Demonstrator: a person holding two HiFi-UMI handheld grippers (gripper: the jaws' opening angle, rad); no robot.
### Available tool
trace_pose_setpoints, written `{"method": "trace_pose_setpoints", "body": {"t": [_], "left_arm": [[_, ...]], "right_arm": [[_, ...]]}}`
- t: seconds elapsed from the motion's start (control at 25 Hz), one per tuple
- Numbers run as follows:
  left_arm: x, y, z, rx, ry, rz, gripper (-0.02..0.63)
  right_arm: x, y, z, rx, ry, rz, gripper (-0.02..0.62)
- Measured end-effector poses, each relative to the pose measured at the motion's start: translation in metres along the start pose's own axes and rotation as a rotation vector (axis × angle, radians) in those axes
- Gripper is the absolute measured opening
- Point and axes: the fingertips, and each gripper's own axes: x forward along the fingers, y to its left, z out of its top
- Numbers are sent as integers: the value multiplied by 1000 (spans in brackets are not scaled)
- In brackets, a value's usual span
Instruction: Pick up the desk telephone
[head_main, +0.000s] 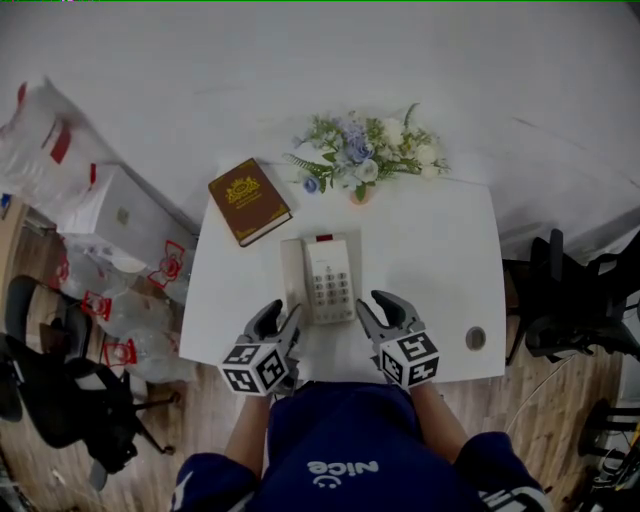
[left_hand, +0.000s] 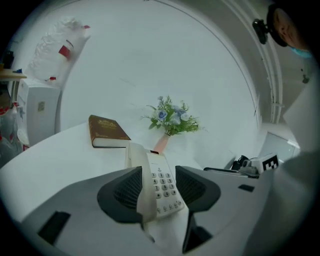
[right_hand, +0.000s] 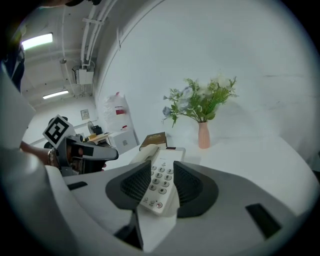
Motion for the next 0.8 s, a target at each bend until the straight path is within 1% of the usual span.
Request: {"method": "trace_pose_setpoints", "body": {"t": [0.08, 0.2, 0.28, 0.44, 0.6, 0.8], "left_arm": [[11, 8, 0, -69, 29, -19, 225], [27, 24, 1, -169, 86, -52, 286], [38, 33, 2, -216, 127, -81, 309], [60, 50, -1, -283, 205, -126, 319], [76, 67, -3, -383, 227, -146, 345], [90, 68, -11, -410, 310, -227, 370]], "right_arm": [[8, -5, -1, 32, 26, 32, 169], [25, -13, -5, 115, 80, 89, 227], [38, -21, -10, 189, 116, 118, 241], [63, -36, -17, 315, 172, 151, 245], [86, -47, -26, 402, 227, 175, 245], [105, -55, -37, 482, 271, 208, 245]]}}
